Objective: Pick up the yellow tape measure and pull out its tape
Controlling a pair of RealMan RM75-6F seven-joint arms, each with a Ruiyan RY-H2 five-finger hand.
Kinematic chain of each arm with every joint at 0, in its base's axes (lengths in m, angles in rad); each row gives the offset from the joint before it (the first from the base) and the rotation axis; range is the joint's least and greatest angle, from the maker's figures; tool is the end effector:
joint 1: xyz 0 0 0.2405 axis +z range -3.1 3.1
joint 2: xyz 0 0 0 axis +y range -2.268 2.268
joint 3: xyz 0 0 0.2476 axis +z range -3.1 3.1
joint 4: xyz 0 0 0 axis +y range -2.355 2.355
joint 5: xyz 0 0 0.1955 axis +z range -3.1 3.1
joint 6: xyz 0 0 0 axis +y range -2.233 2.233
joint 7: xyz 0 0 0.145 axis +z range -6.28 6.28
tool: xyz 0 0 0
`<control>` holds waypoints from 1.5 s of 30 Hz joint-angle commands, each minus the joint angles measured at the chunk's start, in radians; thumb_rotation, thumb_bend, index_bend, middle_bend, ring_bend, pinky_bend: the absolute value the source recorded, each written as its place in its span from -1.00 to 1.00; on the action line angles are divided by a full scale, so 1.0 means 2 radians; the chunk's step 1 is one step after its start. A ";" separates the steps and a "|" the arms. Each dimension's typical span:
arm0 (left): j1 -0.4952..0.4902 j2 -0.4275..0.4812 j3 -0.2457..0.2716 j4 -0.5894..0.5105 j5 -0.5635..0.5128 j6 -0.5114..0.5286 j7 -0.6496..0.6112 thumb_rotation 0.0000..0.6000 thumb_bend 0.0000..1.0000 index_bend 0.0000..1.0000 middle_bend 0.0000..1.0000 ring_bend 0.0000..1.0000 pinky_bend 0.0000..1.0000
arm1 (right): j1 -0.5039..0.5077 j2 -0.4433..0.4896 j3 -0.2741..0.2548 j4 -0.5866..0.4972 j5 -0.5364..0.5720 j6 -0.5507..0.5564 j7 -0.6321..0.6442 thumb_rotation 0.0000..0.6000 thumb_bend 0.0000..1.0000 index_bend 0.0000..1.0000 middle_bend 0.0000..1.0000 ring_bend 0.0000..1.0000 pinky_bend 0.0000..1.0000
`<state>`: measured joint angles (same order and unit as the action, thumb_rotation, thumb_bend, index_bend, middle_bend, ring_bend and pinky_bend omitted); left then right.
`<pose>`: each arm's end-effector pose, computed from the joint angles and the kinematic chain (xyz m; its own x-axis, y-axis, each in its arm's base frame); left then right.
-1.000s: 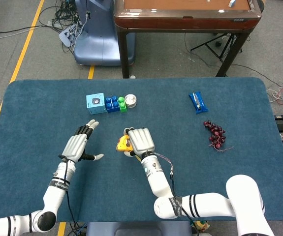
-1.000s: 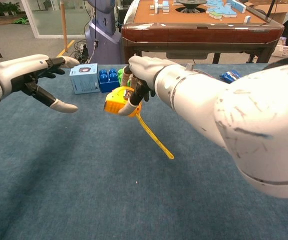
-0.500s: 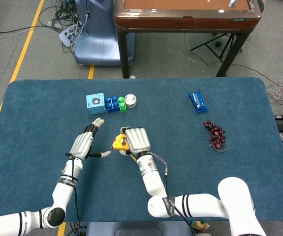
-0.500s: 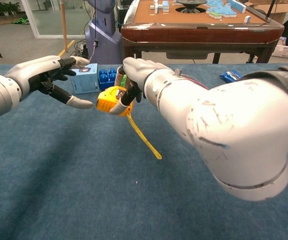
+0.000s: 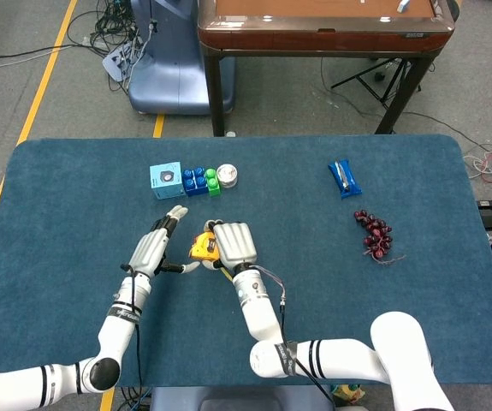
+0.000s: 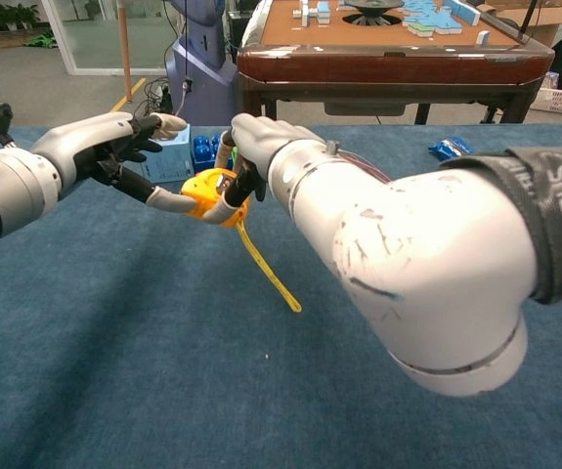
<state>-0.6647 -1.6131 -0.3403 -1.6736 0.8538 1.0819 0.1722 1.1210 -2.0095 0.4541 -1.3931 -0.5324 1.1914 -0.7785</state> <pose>-0.1199 0.3244 0.0047 -0.1449 0.3068 0.9407 0.9855 -0.0404 0.1650 0.0161 -0.3347 -0.0876 0.2818 -0.3098 0.9081 -0.9502 -0.2210 0.2195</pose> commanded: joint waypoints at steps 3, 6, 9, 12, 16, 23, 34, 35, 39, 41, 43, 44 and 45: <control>-0.003 -0.003 -0.001 0.006 -0.004 -0.002 -0.004 1.00 -0.80 -1.00 -1.00 -1.00 -1.00 | 0.000 -0.002 0.001 0.003 0.000 -0.002 -0.001 1.00 0.29 0.28 0.26 0.10 -0.21; -0.004 -0.004 -0.001 0.009 -0.004 -0.003 -0.006 1.00 -0.80 -1.00 -1.00 -1.00 -1.00 | 0.000 -0.004 0.002 0.005 -0.001 -0.004 0.000 1.00 0.29 0.28 0.26 0.10 -0.21; -0.007 -0.005 -0.001 0.013 -0.006 -0.004 -0.007 1.00 -0.80 -1.00 -1.00 -1.00 -1.00 | 0.000 -0.006 0.003 0.007 -0.002 -0.006 0.001 1.00 0.30 0.28 0.26 0.10 -0.21; -0.009 -0.006 -0.002 0.016 -0.007 -0.005 -0.007 1.00 -0.80 -1.00 -1.00 -1.00 -1.00 | 0.000 -0.007 0.003 0.008 -0.002 -0.007 0.001 1.00 0.30 0.28 0.26 0.11 -0.21; -0.010 -0.006 -0.003 0.020 -0.010 -0.005 -0.008 1.00 -0.80 -1.00 -1.00 -1.00 -1.00 | -0.002 -0.006 0.003 0.009 -0.002 -0.010 0.001 1.00 0.30 0.28 0.26 0.11 -0.21; -0.012 -0.008 0.000 0.026 -0.012 -0.007 -0.010 1.00 -0.80 -1.00 -1.00 -1.00 -1.00 | -0.001 -0.008 0.006 0.010 -0.003 -0.011 0.001 1.00 0.29 0.28 0.26 0.11 -0.21; -0.011 -0.007 0.002 0.031 -0.012 -0.004 -0.010 1.00 -0.80 -1.00 -1.00 -1.00 -1.00 | -0.005 -0.005 0.005 0.007 -0.003 -0.013 0.001 1.00 0.29 0.28 0.26 0.12 -0.21; -0.012 -0.007 0.002 0.032 -0.013 -0.004 -0.009 1.00 -0.80 -1.00 -1.00 -1.00 -1.00 | -0.006 -0.004 0.004 0.006 -0.003 -0.014 0.001 1.00 0.29 0.28 0.26 0.12 -0.21; -0.013 -0.005 0.002 0.032 -0.018 -0.005 -0.006 1.00 -0.80 -1.00 -1.00 -1.00 -1.00 | -0.007 -0.002 0.005 0.004 -0.002 -0.014 0.000 1.00 0.30 0.28 0.26 0.12 -0.21; -0.013 -0.004 0.003 0.033 -0.019 -0.005 -0.003 1.00 -0.80 -1.00 -1.00 -1.00 -1.00 | -0.007 -0.001 0.004 0.002 -0.003 -0.013 0.000 1.00 0.30 0.28 0.26 0.12 -0.21; -0.013 -0.003 0.004 0.033 -0.021 -0.005 -0.002 1.00 -0.80 -1.00 -1.00 -1.00 -1.00 | -0.008 0.000 0.004 0.000 -0.003 -0.012 0.000 1.00 0.30 0.28 0.26 0.12 -0.21; -0.013 -0.002 0.004 0.033 -0.022 -0.005 -0.001 1.00 -0.80 -1.00 -1.00 -1.00 -1.00 | -0.008 0.001 0.004 0.000 -0.004 -0.012 0.000 1.00 0.29 0.28 0.26 0.13 -0.21; -0.012 -0.002 0.004 0.033 -0.022 -0.005 -0.001 1.00 -0.80 -1.00 -1.00 -1.00 -1.00 | -0.009 0.001 0.004 -0.001 -0.004 -0.011 0.000 1.00 0.29 0.29 0.26 0.13 -0.21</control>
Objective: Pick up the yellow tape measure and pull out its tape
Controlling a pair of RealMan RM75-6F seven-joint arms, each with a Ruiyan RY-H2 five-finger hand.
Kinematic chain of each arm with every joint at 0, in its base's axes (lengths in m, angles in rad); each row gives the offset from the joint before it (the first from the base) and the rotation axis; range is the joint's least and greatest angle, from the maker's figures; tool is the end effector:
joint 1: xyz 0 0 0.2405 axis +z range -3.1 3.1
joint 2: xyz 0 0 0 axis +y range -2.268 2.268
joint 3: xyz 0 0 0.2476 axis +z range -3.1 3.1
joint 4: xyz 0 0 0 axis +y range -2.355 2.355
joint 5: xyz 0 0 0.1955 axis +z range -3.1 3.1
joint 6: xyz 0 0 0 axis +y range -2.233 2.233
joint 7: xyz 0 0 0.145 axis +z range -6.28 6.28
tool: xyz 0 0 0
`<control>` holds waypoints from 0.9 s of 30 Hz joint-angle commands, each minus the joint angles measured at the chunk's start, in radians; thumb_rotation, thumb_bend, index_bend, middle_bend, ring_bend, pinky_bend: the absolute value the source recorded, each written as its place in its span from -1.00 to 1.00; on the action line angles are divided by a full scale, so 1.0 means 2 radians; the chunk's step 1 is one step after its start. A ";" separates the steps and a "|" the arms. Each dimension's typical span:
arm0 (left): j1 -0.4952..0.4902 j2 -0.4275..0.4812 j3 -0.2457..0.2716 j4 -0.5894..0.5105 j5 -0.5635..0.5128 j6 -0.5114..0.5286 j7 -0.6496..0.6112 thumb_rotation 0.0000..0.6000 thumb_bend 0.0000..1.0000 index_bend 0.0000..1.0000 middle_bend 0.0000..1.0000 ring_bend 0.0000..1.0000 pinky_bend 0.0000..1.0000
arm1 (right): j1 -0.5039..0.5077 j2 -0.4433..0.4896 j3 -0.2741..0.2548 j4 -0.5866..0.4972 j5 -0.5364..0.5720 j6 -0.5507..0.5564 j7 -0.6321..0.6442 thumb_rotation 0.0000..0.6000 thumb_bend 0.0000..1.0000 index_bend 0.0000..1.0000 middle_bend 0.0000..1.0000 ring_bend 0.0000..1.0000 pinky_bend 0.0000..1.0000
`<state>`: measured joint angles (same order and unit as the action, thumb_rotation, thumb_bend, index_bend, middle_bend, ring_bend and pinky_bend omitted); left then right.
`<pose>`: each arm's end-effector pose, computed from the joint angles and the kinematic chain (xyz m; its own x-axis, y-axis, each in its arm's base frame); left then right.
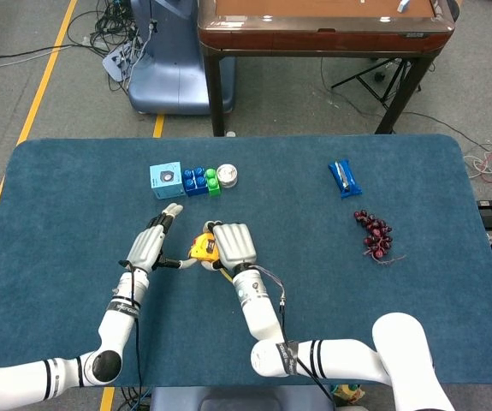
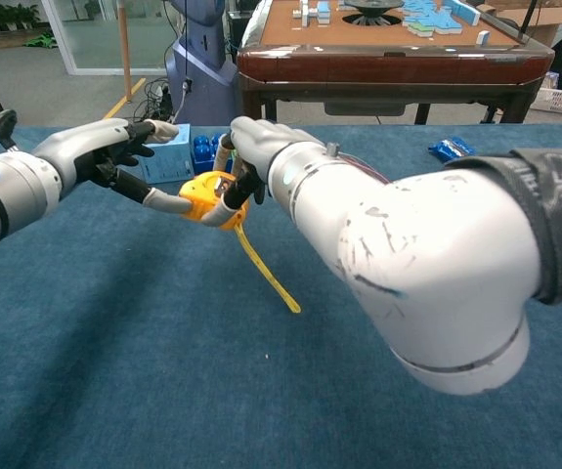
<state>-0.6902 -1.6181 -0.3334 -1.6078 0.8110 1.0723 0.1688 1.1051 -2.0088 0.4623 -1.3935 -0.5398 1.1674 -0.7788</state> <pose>-0.1312 0.3352 0.0024 -0.1193 0.2950 0.9480 0.9918 -0.0078 0.1273 0.0143 -0.3349 -0.0885 0.2744 -0.3225 0.9059 -0.9521 -0.2230 0.2090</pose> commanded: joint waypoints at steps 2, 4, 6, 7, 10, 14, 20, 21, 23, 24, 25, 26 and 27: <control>0.001 0.002 0.000 0.001 -0.002 0.001 0.000 1.00 -0.80 -1.00 -1.00 -1.00 -1.00 | -0.002 0.002 -0.001 -0.003 0.000 0.001 0.000 1.00 0.29 0.29 0.26 0.13 -0.21; 0.001 0.002 -0.001 0.002 -0.004 0.002 0.000 1.00 -0.80 -1.00 -1.00 -1.00 -1.00 | -0.003 0.003 -0.002 -0.004 0.001 0.000 0.000 1.00 0.29 0.29 0.26 0.13 -0.21; 0.002 0.003 -0.002 0.003 -0.005 0.003 -0.001 1.00 -0.80 -1.00 -1.00 -1.00 -1.00 | -0.003 0.004 -0.003 -0.005 0.001 0.000 -0.001 1.00 0.30 0.29 0.26 0.13 -0.21; 0.002 0.004 -0.003 0.004 -0.005 0.004 -0.001 1.00 -0.80 -1.00 -1.00 -1.00 -1.00 | -0.004 0.004 -0.003 -0.006 0.002 -0.001 -0.001 1.00 0.30 0.29 0.26 0.13 -0.21; 0.003 0.006 -0.004 0.005 -0.007 0.005 -0.001 1.00 -0.80 -1.00 -1.00 -1.00 -1.00 | -0.004 0.005 -0.003 -0.006 0.003 -0.001 -0.001 1.00 0.29 0.29 0.26 0.13 -0.21; 0.005 0.010 -0.004 0.005 -0.010 0.009 0.002 1.00 -0.77 -1.00 -1.00 -1.00 -1.00 | -0.005 0.007 -0.003 -0.008 0.003 0.000 0.000 1.00 0.30 0.29 0.26 0.13 -0.21; 0.007 0.016 -0.006 0.005 -0.016 0.009 0.003 1.00 -0.72 -1.00 -1.00 -1.00 -1.00 | -0.006 0.010 -0.003 -0.011 0.004 0.001 -0.002 1.00 0.30 0.29 0.26 0.14 -0.21; 0.007 0.018 -0.006 0.005 -0.017 0.008 0.002 1.00 -0.71 -1.00 -1.00 -1.00 -1.00 | -0.006 0.010 -0.004 -0.011 0.005 0.001 -0.003 1.00 0.30 0.29 0.26 0.14 -0.21; 0.008 0.020 -0.006 0.005 -0.018 0.006 -0.001 1.00 -0.67 -1.00 -1.00 -1.00 -1.00 | -0.006 0.010 -0.003 -0.012 0.006 0.001 -0.004 1.00 0.30 0.29 0.26 0.14 -0.21; 0.009 0.020 -0.006 0.005 -0.018 0.005 -0.001 1.00 -0.65 -0.99 -1.00 -1.00 -1.00 | -0.005 0.011 -0.003 -0.012 0.006 0.001 -0.004 1.00 0.29 0.29 0.26 0.14 -0.21; 0.009 0.021 -0.006 0.004 -0.018 0.003 -0.002 1.00 -0.63 -0.95 -1.00 -1.00 -1.00 | -0.005 0.011 -0.003 -0.013 0.007 0.002 -0.004 1.00 0.29 0.29 0.26 0.14 -0.21; 0.009 0.022 -0.006 0.004 -0.019 0.003 -0.003 1.00 -0.60 -0.90 -1.00 -1.00 -1.00 | -0.005 0.011 -0.003 -0.013 0.007 0.002 -0.004 1.00 0.29 0.29 0.26 0.14 -0.21; 0.009 0.023 -0.005 0.004 -0.018 0.002 -0.003 1.00 -0.58 -0.86 -1.00 -1.00 -1.00 | -0.005 0.011 -0.003 -0.013 0.007 0.002 -0.004 1.00 0.29 0.29 0.26 0.14 -0.21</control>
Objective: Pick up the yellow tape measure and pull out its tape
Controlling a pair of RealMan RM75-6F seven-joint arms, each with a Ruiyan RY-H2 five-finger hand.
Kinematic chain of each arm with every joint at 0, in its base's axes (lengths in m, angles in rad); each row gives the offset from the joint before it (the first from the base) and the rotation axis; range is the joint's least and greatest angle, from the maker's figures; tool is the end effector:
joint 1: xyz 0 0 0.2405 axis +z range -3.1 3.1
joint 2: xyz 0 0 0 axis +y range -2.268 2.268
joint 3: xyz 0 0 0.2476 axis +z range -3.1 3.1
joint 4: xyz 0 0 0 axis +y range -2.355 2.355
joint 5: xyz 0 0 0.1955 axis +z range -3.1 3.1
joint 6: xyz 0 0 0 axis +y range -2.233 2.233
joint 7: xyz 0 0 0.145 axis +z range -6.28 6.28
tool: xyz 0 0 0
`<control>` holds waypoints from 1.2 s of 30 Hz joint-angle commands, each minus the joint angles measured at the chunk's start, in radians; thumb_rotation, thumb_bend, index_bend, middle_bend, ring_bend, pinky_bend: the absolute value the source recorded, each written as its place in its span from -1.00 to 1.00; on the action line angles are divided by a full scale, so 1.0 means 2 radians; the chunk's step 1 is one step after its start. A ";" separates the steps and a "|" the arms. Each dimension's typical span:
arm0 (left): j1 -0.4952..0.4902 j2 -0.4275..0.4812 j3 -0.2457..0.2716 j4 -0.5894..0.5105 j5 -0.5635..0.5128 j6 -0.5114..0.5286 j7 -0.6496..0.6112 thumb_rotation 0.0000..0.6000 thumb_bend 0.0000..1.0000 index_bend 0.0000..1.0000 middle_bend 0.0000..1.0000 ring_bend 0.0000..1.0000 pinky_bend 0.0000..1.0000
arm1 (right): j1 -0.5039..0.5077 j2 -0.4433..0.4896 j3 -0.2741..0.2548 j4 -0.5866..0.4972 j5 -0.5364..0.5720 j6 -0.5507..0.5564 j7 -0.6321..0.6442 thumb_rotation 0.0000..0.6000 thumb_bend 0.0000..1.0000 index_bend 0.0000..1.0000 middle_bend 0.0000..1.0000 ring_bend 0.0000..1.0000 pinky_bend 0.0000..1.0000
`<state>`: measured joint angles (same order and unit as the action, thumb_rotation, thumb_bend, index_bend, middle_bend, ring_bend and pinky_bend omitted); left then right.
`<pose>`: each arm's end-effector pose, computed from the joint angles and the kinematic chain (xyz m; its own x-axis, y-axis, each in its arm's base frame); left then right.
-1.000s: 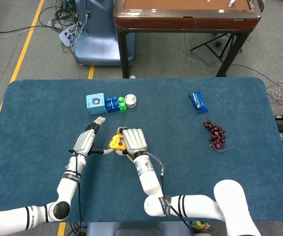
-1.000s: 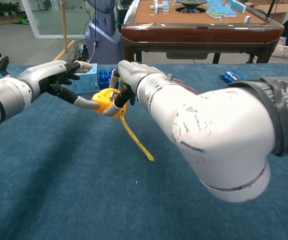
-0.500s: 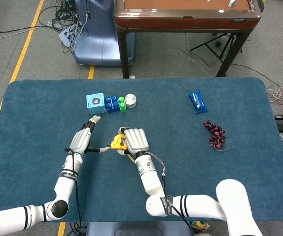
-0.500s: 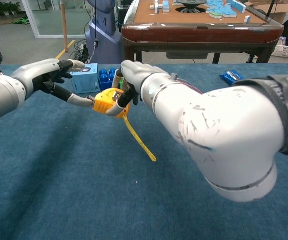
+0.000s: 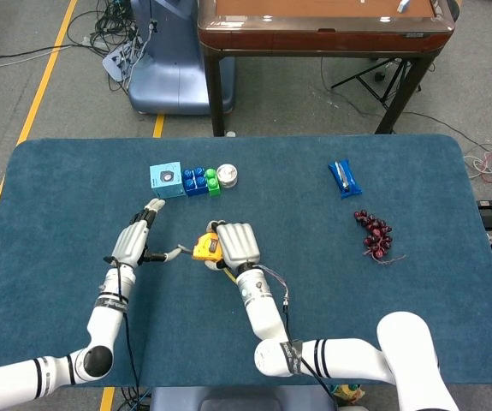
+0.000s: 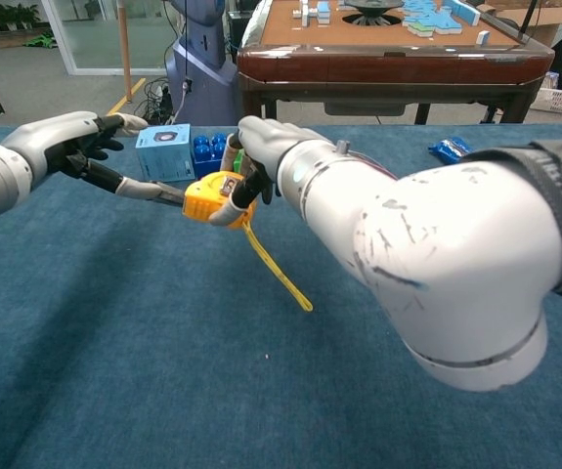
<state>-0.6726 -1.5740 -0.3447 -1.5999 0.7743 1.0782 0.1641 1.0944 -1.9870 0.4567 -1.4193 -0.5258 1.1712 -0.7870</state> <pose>-0.1500 0.3422 0.0187 -0.1155 0.2524 0.9607 0.9932 0.0454 0.1075 0.0096 -0.3353 -0.0842 0.2782 -0.3284 0.9026 -0.9525 -0.2152 0.2153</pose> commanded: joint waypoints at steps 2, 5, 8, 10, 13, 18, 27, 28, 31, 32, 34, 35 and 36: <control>0.000 0.001 0.000 0.000 0.000 -0.002 -0.001 1.00 -0.52 -0.77 -1.00 -1.00 -1.00 | 0.000 0.001 0.000 0.000 0.001 0.000 -0.001 1.00 0.29 0.29 0.26 0.14 -0.21; 0.000 0.002 0.001 0.000 0.000 -0.001 -0.001 1.00 -0.49 -0.66 -1.00 -1.00 -1.00 | 0.000 0.001 0.000 0.000 0.003 0.001 -0.002 1.00 0.30 0.29 0.26 0.14 -0.21; -0.001 0.003 0.001 0.001 -0.001 -0.003 -0.001 1.00 -0.42 -0.54 -1.00 -1.00 -1.00 | 0.000 0.002 -0.001 0.000 0.004 0.001 -0.002 1.00 0.30 0.29 0.26 0.14 -0.21; 0.000 0.003 0.001 0.002 -0.002 -0.003 -0.001 1.00 -0.38 -0.48 -1.00 -1.00 -1.00 | -0.001 0.002 -0.001 0.000 0.004 0.001 -0.002 1.00 0.30 0.29 0.26 0.14 -0.21; 0.000 0.005 0.002 0.002 -0.002 -0.004 0.000 1.00 -0.35 -0.40 -1.00 -1.00 -1.00 | -0.001 0.003 0.000 0.001 0.006 0.000 -0.002 1.00 0.30 0.29 0.26 0.14 -0.21; -0.001 0.008 0.003 0.001 -0.005 -0.008 -0.001 1.00 -0.29 -0.24 -1.00 -1.00 -1.00 | 0.000 0.003 0.000 0.003 0.008 -0.001 -0.002 1.00 0.30 0.29 0.27 0.14 -0.21; -0.002 0.020 0.008 -0.008 -0.013 -0.025 0.000 1.00 -0.21 -0.05 -1.00 -1.00 -1.00 | 0.001 0.006 0.004 0.005 0.011 0.000 -0.003 1.00 0.30 0.29 0.27 0.15 -0.21; -0.002 0.021 0.008 -0.009 -0.013 -0.026 0.000 1.00 -0.21 -0.04 -1.00 -1.00 -1.00 | 0.001 0.006 0.004 0.005 0.011 0.000 -0.002 1.00 0.30 0.29 0.27 0.15 -0.21; -0.002 0.023 0.009 -0.011 -0.013 -0.026 -0.001 1.00 -0.20 0.02 -1.00 -1.00 -1.00 | 0.001 0.007 0.004 0.006 0.012 0.000 -0.002 1.00 0.30 0.29 0.27 0.15 -0.21; -0.002 0.023 0.009 -0.011 -0.012 -0.026 -0.002 1.00 -0.20 0.04 -1.00 -1.00 -1.00 | 0.001 0.007 0.004 0.006 0.012 0.000 -0.001 1.00 0.30 0.29 0.27 0.15 -0.21; -0.002 0.023 0.009 -0.010 -0.011 -0.025 -0.004 1.00 -0.20 0.08 -1.00 -1.00 -1.00 | 0.001 0.007 0.004 0.006 0.012 0.000 0.000 1.00 0.29 0.29 0.27 0.15 -0.21; -0.002 0.023 0.009 -0.010 -0.010 -0.025 -0.004 1.00 -0.20 0.10 -1.00 -1.00 -1.00 | 0.001 0.008 0.005 0.007 0.012 0.000 0.001 1.00 0.29 0.29 0.27 0.15 -0.21; -0.002 0.023 0.009 -0.010 -0.010 -0.025 -0.005 1.00 -0.20 0.11 -1.00 -1.00 -1.00 | 0.001 0.008 0.005 0.007 0.012 0.000 0.001 1.00 0.30 0.29 0.27 0.15 -0.21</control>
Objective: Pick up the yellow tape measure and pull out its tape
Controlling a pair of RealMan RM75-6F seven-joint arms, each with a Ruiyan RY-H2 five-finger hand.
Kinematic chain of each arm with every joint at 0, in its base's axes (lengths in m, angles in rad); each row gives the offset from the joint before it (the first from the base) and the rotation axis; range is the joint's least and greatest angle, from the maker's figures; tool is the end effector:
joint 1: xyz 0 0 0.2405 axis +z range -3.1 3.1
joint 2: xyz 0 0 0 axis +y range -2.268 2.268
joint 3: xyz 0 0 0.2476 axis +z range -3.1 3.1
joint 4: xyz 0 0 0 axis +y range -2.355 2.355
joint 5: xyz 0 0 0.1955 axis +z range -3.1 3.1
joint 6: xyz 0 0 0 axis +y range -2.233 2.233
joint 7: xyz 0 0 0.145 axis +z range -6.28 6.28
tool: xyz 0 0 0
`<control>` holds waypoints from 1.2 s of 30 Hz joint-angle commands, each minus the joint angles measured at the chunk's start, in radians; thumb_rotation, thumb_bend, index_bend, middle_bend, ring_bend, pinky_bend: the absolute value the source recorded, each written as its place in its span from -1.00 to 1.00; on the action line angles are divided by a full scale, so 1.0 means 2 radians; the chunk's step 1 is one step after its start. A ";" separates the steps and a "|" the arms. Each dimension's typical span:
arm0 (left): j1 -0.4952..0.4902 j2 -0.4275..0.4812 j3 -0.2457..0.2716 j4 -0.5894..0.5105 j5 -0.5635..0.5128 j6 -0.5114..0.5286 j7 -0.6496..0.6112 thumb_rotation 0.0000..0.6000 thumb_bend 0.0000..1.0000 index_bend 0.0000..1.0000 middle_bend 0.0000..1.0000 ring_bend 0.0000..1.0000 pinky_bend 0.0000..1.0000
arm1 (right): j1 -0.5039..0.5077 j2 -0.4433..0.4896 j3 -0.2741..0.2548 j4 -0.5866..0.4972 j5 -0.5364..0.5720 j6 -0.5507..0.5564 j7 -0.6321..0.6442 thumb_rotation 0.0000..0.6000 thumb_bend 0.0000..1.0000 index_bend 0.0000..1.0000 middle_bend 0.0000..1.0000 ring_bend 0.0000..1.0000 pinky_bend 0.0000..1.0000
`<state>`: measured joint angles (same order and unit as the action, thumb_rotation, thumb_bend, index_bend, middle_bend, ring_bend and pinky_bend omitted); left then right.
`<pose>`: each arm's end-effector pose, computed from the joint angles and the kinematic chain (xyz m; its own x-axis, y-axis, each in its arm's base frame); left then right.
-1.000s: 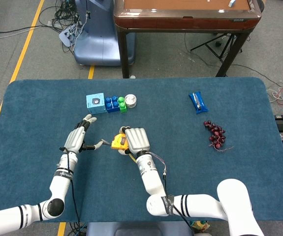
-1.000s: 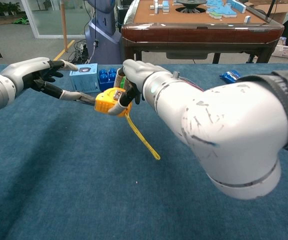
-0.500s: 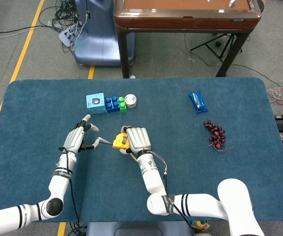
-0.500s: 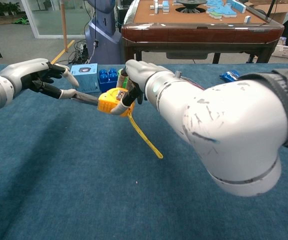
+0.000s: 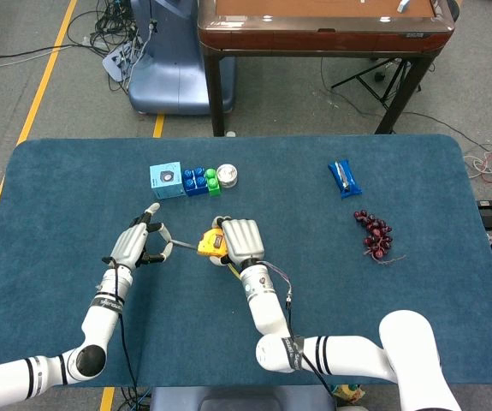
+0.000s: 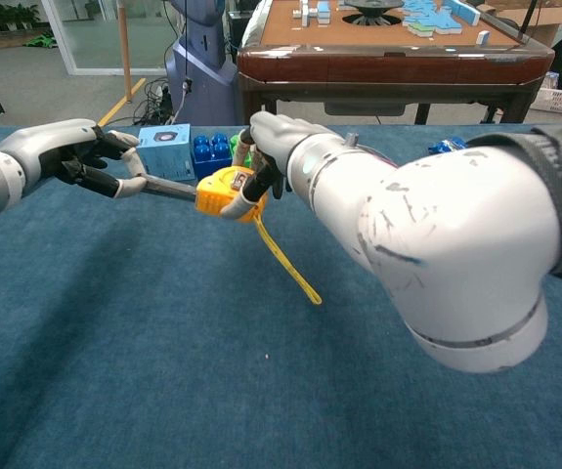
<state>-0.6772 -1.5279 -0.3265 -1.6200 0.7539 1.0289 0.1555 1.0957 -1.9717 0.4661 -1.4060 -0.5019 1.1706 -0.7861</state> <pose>-0.1550 0.3409 0.0220 -0.1008 0.2996 0.9487 0.9947 0.0488 0.0903 0.0038 -0.3434 -0.0794 0.2739 -0.3229 0.9059 -0.9571 -0.1845 0.2236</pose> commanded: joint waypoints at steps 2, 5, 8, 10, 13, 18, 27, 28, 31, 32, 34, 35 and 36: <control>-0.001 0.000 0.000 0.001 0.000 -0.001 -0.002 1.00 -0.19 0.14 -0.99 -1.00 -1.00 | 0.000 0.001 0.001 0.000 0.001 0.000 0.001 1.00 0.30 0.29 0.27 0.15 -0.21; 0.000 0.000 0.000 0.003 0.002 0.000 -0.004 1.00 -0.14 0.18 -0.95 -1.00 -1.00 | 0.001 0.002 0.003 0.001 0.005 -0.002 0.000 1.00 0.29 0.29 0.27 0.15 -0.21; 0.001 0.000 0.000 0.004 0.006 0.003 -0.009 1.00 -0.10 0.19 -0.92 -1.00 -1.00 | 0.002 0.005 0.002 -0.001 0.007 -0.003 -0.004 1.00 0.30 0.29 0.27 0.15 -0.21; 0.003 -0.001 0.000 0.006 0.010 0.004 -0.015 1.00 -0.07 0.19 -0.91 -1.00 -1.00 | 0.002 0.008 0.001 -0.005 0.007 -0.004 -0.006 1.00 0.30 0.29 0.27 0.15 -0.21; 0.005 -0.001 0.000 0.007 0.016 0.004 -0.022 1.00 -0.06 0.16 -0.91 -1.00 -1.00 | 0.000 0.014 -0.001 -0.010 0.011 -0.007 -0.008 1.00 0.29 0.29 0.27 0.15 -0.21; 0.011 0.002 0.004 0.009 0.029 0.007 -0.030 1.00 -0.06 0.13 -0.90 -1.00 -1.00 | -0.004 0.026 -0.009 -0.021 0.014 -0.010 -0.012 1.00 0.30 0.29 0.27 0.15 -0.21; 0.031 0.011 0.012 0.011 0.054 0.025 -0.050 1.00 -0.06 0.06 -0.88 -1.00 -1.00 | -0.022 0.065 -0.032 -0.055 0.014 -0.015 -0.014 1.00 0.30 0.29 0.27 0.15 -0.21; 0.033 0.012 0.012 0.011 0.056 0.027 -0.051 1.00 -0.06 0.05 -0.88 -1.00 -1.00 | -0.024 0.069 -0.035 -0.060 0.013 -0.016 -0.012 1.00 0.30 0.29 0.27 0.15 -0.21; 0.039 0.013 0.013 0.012 0.063 0.036 -0.054 1.00 -0.06 0.03 -0.88 -1.00 -1.00 | -0.035 0.087 -0.046 -0.077 0.009 -0.020 -0.007 1.00 0.30 0.29 0.27 0.15 -0.21; 0.042 0.014 0.014 0.012 0.066 0.039 -0.056 1.00 -0.06 0.02 -0.88 -1.00 -1.00 | -0.039 0.095 -0.051 -0.084 0.006 -0.021 -0.005 1.00 0.30 0.29 0.27 0.15 -0.21; 0.047 0.017 0.016 0.011 0.071 0.044 -0.058 1.00 -0.06 0.02 -0.88 -1.00 -1.00 | -0.048 0.109 -0.061 -0.098 0.001 -0.023 0.000 1.00 0.29 0.29 0.27 0.15 -0.21; 0.048 0.017 0.016 0.011 0.072 0.046 -0.059 1.00 -0.06 0.01 -0.88 -1.00 -1.00 | -0.050 0.113 -0.063 -0.102 -0.001 -0.023 0.002 1.00 0.29 0.29 0.27 0.15 -0.21; 0.051 0.019 0.016 0.011 0.075 0.049 -0.061 1.00 -0.06 0.01 -0.88 -1.00 -1.00 | -0.056 0.122 -0.067 -0.109 -0.004 -0.023 0.006 1.00 0.30 0.29 0.27 0.15 -0.21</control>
<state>-0.5785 -1.4929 -0.2951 -1.5977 0.9004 1.1227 0.0365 1.0012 -1.7498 0.3472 -1.6040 -0.4986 1.1277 -0.7866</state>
